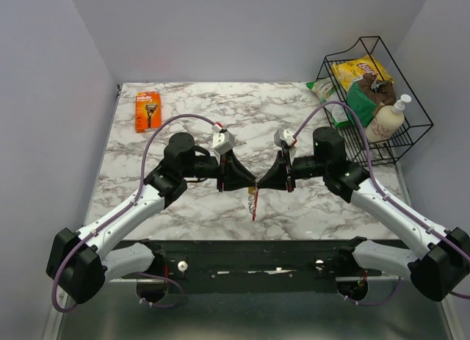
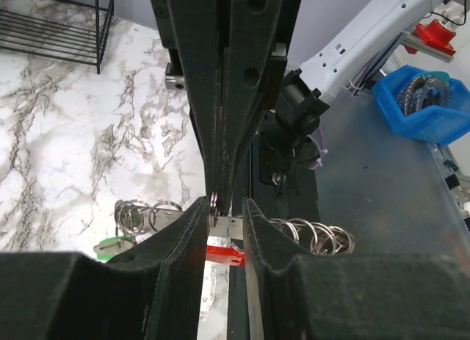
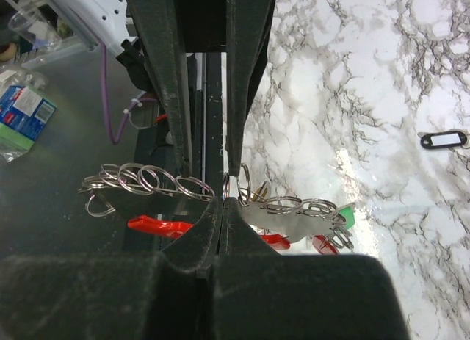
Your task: Put the keys on the keyring
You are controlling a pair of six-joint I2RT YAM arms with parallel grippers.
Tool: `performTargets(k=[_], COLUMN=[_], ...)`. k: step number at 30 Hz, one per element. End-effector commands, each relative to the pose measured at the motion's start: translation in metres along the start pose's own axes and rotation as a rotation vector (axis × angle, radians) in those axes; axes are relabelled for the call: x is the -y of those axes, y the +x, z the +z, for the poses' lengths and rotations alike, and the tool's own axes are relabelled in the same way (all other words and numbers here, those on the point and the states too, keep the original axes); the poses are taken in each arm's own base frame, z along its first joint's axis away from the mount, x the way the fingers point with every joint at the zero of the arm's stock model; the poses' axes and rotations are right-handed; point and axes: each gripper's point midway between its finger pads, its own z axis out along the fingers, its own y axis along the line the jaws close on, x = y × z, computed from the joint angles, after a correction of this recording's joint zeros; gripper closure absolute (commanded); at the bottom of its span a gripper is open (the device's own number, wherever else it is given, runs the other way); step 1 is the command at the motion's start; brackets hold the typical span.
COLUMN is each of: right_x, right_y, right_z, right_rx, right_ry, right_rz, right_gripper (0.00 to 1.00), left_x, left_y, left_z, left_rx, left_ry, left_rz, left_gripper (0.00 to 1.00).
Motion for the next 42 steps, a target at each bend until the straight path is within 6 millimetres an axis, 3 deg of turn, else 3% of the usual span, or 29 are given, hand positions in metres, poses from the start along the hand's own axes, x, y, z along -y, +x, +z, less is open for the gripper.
performTargets(k=[1,5,11,19,23,29,31,32,34,35,42], right_x=[-0.012,-0.012,-0.011,-0.006,-0.004,0.003,0.012,0.011,0.017,0.019,0.04], right_y=[-0.017,-0.017,-0.015,-0.015,-0.017,-0.023,-0.026,-0.031,-0.032,-0.036,-0.052], right_z=[-0.004,-0.004,-0.003,-0.001,0.0,-0.004,-0.008,-0.012,-0.017,-0.019,-0.049], right_rx=[0.032,0.032,0.027,0.023,0.024,0.039,0.05,0.069,0.087,0.104,0.205], right_ry=[-0.026,-0.026,-0.022,0.002,0.008,0.08,0.152,0.174,0.235,0.26,0.519], right_rz=[-0.053,-0.049,-0.044,-0.036,-0.033,-0.042,-0.052,-0.068,-0.08,-0.077,-0.049], right_gripper=[0.99,0.99,0.99,0.99,0.99,0.99,0.91,0.8,0.67,0.54,0.19], left_x=[-0.007,-0.011,-0.011,-0.004,-0.003,-0.008,-0.009,-0.012,-0.015,-0.017,-0.022], left_y=[0.002,0.002,0.003,0.005,0.009,0.012,0.01,0.008,0.006,0.003,-0.001], left_z=[0.002,0.002,0.003,0.006,0.008,0.011,0.011,0.011,0.011,0.011,0.006], left_rx=[-0.03,-0.025,-0.028,-0.037,-0.056,-0.064,-0.052,-0.041,-0.015,0.004,0.073], left_ry=[-0.016,-0.035,-0.023,0.023,0.026,0.009,-0.002,-0.018,-0.038,-0.058,-0.114], left_rz=[-0.02,-0.021,-0.02,-0.03,-0.04,-0.051,-0.043,-0.038,-0.026,-0.018,0.021], left_gripper=[0.66,0.66,0.77,0.82,1.0,1.0,1.0,1.0,1.0,1.0,1.0])
